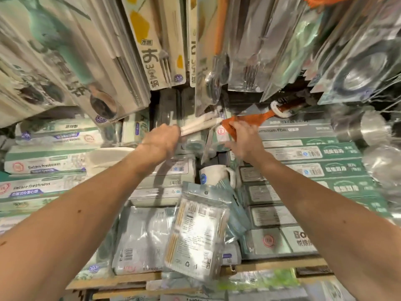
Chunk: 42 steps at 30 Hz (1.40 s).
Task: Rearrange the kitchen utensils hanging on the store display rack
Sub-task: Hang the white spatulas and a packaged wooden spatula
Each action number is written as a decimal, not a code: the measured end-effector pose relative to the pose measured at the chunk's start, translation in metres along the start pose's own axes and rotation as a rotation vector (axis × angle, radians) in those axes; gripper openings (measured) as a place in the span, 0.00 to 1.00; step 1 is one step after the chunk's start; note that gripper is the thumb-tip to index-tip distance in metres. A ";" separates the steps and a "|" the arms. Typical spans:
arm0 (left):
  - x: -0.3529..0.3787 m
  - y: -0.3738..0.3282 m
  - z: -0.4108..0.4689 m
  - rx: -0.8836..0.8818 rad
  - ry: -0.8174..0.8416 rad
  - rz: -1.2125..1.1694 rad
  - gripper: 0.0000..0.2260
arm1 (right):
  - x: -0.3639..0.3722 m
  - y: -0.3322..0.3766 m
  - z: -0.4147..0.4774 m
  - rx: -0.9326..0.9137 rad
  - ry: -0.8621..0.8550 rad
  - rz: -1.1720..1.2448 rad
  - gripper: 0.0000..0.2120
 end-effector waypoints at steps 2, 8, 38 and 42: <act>0.005 -0.002 0.002 -0.041 0.074 -0.084 0.14 | -0.001 -0.001 -0.004 -0.037 -0.078 -0.007 0.23; 0.000 -0.009 0.002 -0.114 0.175 -0.228 0.14 | -0.023 0.018 -0.021 -0.150 -0.263 0.102 0.13; -0.105 -0.213 -0.271 -0.254 -0.010 -1.052 0.08 | -0.257 -0.055 -0.177 0.844 0.154 1.363 0.16; -0.143 -0.244 -0.292 -0.266 -0.179 -1.127 0.14 | -0.310 -0.054 -0.195 0.536 0.043 1.308 0.12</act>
Point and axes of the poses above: each hand's wrist, its own z-axis towards the middle knuckle, its own x-axis out of the palm, y = z × x, the point moved 3 cm from there along z, towards the middle knuckle, and after that the axes turned 15 degrees about -y, right-handed, at the moved point
